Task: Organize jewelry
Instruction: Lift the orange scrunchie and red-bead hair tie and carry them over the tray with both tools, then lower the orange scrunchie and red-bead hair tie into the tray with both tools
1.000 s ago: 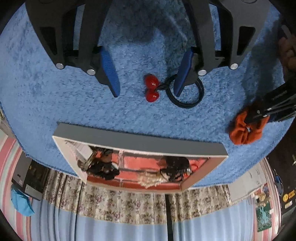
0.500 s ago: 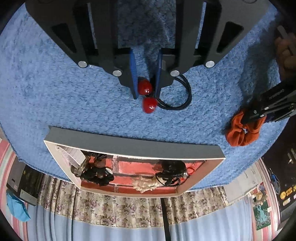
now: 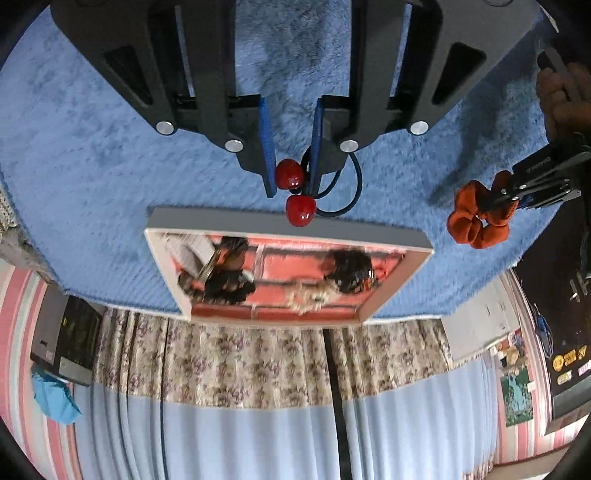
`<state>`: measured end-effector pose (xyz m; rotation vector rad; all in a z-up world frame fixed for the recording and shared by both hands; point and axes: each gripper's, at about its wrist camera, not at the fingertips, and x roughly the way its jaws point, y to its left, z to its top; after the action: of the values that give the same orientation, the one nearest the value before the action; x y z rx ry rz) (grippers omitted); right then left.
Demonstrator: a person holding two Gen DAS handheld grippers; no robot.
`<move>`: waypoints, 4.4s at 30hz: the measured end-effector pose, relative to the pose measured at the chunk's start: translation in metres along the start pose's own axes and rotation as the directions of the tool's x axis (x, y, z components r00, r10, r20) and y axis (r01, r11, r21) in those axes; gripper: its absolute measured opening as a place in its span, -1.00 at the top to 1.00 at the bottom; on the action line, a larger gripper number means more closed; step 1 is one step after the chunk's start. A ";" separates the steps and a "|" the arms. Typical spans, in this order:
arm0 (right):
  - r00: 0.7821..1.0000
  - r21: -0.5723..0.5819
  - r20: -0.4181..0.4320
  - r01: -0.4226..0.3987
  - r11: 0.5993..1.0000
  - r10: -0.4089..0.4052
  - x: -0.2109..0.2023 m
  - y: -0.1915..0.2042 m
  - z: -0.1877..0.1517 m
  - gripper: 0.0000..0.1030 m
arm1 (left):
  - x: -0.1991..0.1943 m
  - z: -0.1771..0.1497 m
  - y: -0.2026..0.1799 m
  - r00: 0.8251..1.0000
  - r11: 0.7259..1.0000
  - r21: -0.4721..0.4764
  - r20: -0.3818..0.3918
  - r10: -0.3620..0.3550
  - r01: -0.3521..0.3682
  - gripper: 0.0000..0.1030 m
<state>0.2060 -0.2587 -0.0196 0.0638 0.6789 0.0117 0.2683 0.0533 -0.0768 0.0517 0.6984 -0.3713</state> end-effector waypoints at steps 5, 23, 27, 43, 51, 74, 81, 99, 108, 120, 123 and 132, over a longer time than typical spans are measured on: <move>0.999 0.003 0.052 -0.006 1.000 0.005 -0.018 -0.007 0.013 0.65 | -0.024 0.020 -0.007 0.998 1.000 -0.001 0.061 -0.009 0.009 0.53; 0.976 0.020 0.217 0.025 0.999 -0.029 -0.033 -0.052 0.098 0.65 | -0.018 0.115 -0.058 0.982 0.999 0.039 0.187 -0.001 -0.007 0.55; 0.972 0.057 0.232 0.020 0.998 -0.032 -0.021 -0.070 0.112 0.65 | 0.000 0.129 -0.058 0.981 1.000 0.012 0.195 -0.009 0.006 0.55; 0.978 -0.003 0.198 0.073 0.997 -0.070 0.057 -0.083 0.082 0.65 | 0.080 0.104 -0.053 0.988 1.000 -0.012 0.157 0.011 -0.009 0.55; 0.985 0.003 0.156 0.075 0.997 -0.075 0.078 -0.084 0.072 0.65 | 0.096 0.092 -0.049 0.991 1.000 -0.022 0.137 0.000 0.003 0.55; 0.987 0.027 0.097 0.123 0.992 -0.125 0.093 -0.090 0.060 0.65 | 0.112 0.082 -0.057 0.994 0.999 0.022 0.108 0.030 -0.033 0.55; 0.988 0.034 0.078 0.128 0.991 -0.131 0.098 -0.093 0.058 0.65 | 0.116 0.081 -0.057 0.996 0.999 0.022 0.092 0.021 -0.023 0.54; 0.988 0.020 0.060 0.140 0.990 -0.141 0.104 -0.092 0.055 0.64 | 0.122 0.080 -0.055 0.998 1.000 0.022 0.066 0.015 -0.017 0.54; 0.988 0.020 0.060 0.141 0.990 -0.142 0.105 -0.091 0.055 0.64 | 0.123 0.080 -0.057 0.998 0.999 0.026 0.064 0.021 -0.022 0.53; 0.988 0.020 0.059 0.141 0.990 -0.142 0.105 -0.091 0.055 0.64 | 0.123 0.080 -0.056 0.998 0.999 0.025 0.063 0.020 -0.022 0.53; 0.988 0.019 0.059 0.141 0.990 -0.142 0.105 -0.091 0.055 0.63 | 0.123 0.081 -0.056 0.998 0.999 0.025 0.065 0.024 -0.025 0.49; 0.988 0.019 0.059 0.140 0.990 -0.141 0.105 -0.091 0.055 0.58 | 0.122 0.081 -0.055 0.997 0.999 0.025 0.068 0.030 -0.032 0.44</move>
<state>0.3216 -0.3490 -0.0482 0.0301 0.6222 -0.1307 0.3853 -0.0501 -0.0881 0.0743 0.6253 -0.3508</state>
